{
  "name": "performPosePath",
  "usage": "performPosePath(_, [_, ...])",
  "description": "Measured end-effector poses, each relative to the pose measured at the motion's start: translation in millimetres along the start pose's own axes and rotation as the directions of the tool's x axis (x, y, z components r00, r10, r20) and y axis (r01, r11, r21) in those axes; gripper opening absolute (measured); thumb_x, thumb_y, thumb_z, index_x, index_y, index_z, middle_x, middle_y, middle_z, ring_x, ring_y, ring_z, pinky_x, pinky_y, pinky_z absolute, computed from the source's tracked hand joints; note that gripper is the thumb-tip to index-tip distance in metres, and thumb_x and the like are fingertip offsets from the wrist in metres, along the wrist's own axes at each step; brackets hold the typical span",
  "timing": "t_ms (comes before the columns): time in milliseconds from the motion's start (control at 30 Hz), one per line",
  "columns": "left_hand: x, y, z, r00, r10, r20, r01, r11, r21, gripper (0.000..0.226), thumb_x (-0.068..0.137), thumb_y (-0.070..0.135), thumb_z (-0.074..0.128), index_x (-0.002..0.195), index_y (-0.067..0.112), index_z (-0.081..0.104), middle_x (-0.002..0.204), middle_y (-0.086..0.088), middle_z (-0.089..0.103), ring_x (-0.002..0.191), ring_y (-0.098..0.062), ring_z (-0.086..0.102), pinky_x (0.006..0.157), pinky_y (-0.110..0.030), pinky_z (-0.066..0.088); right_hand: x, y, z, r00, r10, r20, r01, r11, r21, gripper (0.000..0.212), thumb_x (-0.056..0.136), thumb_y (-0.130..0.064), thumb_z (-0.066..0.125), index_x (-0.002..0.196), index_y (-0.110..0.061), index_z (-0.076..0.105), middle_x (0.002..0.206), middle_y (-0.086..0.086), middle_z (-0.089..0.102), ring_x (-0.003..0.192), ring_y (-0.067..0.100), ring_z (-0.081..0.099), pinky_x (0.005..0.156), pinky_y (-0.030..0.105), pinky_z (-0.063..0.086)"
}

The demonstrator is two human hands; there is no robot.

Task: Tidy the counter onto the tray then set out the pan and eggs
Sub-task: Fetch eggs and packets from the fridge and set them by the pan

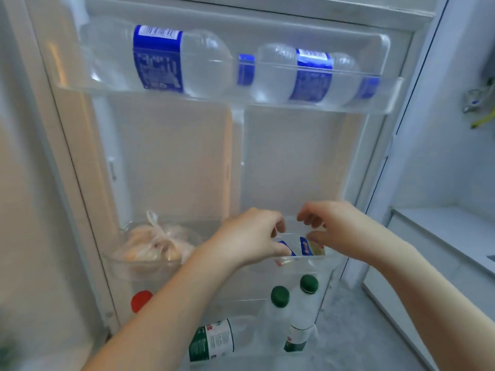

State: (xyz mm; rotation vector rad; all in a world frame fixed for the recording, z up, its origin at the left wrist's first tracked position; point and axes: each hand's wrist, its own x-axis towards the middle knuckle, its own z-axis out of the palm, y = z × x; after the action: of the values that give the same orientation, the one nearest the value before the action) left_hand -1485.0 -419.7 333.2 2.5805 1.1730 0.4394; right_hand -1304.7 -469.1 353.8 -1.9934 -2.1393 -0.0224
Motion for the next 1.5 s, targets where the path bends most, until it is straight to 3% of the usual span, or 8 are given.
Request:
performPosePath(233, [21,6,1,0.982,-0.084,0.171,0.060,0.988,0.140,0.065,0.065,0.047,0.079,0.122,0.028,0.055,0.113,0.007,0.062,0.099,-0.017,0.059,0.075,-0.030,0.049,9,-4,-9,0.948,0.045,0.316,-0.012,0.994,-0.108,0.055,0.083,-0.025,0.070,0.133,-0.030,0.048,0.119,-0.006,0.062,0.101,0.013,0.057,0.089,0.029,0.050])
performPosePath(400, [24,10,3,0.973,-0.088,0.214,0.069,0.993,0.093,0.046,0.066,0.039,0.081,0.105,0.022,0.066,0.101,0.001,0.066,0.090,-0.021,0.062,0.063,-0.026,0.044,14,-5,-6,0.923,0.050,0.381,0.008,0.989,-0.148,0.046,0.087,-0.021,0.064,0.131,-0.025,0.052,0.112,-0.007,0.067,0.098,0.015,0.060,0.083,0.029,0.051])
performPosePath(667, [20,5,0,0.998,-0.050,0.042,0.050,0.999,0.008,0.019,0.073,0.022,0.074,0.086,0.013,0.064,0.087,-0.006,0.066,0.079,-0.026,0.063,0.060,-0.027,0.048,11,-1,-5,0.962,-0.005,0.271,0.038,0.993,-0.115,0.026,0.085,-0.017,0.065,0.110,-0.021,0.069,0.104,-0.006,0.068,0.090,0.010,0.060,0.080,0.022,0.053])
performPosePath(1000, [-35,-17,-28,0.919,-0.224,-0.325,-0.024,0.790,-0.613,0.010,0.092,0.014,0.058,0.088,0.018,0.049,0.078,0.001,0.071,0.062,-0.009,0.068,0.058,-0.025,0.055,5,-16,-18,0.987,-0.095,-0.132,0.126,0.959,0.252,0.016,0.093,-0.015,0.059,0.098,-0.029,0.067,0.097,-0.008,0.065,0.089,0.007,0.060,0.080,0.022,0.049])
performPosePath(1100, [-58,-31,-31,0.885,-0.276,-0.374,-0.099,0.675,-0.731,0.006,0.096,0.010,0.052,0.095,0.014,0.048,0.086,-0.006,0.073,0.056,-0.014,0.065,0.051,-0.027,0.050,4,-41,-6,0.975,-0.111,-0.192,0.202,0.797,0.569,0.016,0.095,-0.010,0.055,0.091,-0.021,0.066,0.086,0.002,0.070,0.079,0.016,0.066,0.074,0.031,0.055])
performPosePath(1233, [-94,-55,-29,0.815,-0.407,-0.412,-0.159,0.528,-0.835,0.012,0.098,0.009,0.047,0.104,0.012,0.058,0.093,-0.004,0.075,0.054,-0.013,0.054,0.046,-0.021,0.044,5,-84,21,0.966,-0.180,-0.187,0.238,0.327,0.915,0.016,0.099,-0.001,0.042,0.093,-0.003,0.057,0.083,0.015,0.070,0.059,0.021,0.060,0.047,0.027,0.047])
performPosePath(1400, [-143,-74,-30,0.692,-0.557,-0.459,-0.293,0.364,-0.884,0.035,0.096,-0.006,0.039,0.110,0.020,0.059,0.087,-0.003,0.074,0.055,-0.012,0.052,0.047,-0.018,0.042,15,-139,52,0.911,-0.386,-0.141,0.069,-0.194,0.979,0.026,0.090,0.000,0.048,0.113,-0.010,0.053,0.095,0.012,0.071,0.071,0.016,0.059,0.056,0.024,0.048])
performPosePath(1500, [-178,-82,-34,0.563,-0.643,-0.519,-0.314,0.415,-0.854,0.047,0.093,-0.012,0.039,0.117,0.024,0.057,0.090,-0.006,0.073,0.056,-0.013,0.055,0.048,-0.018,0.045,22,-174,62,0.836,-0.534,-0.127,-0.077,-0.343,0.936,0.037,0.081,0.003,0.049,0.116,-0.006,0.053,0.099,0.017,0.069,0.077,0.018,0.061,0.060,0.025,0.051])
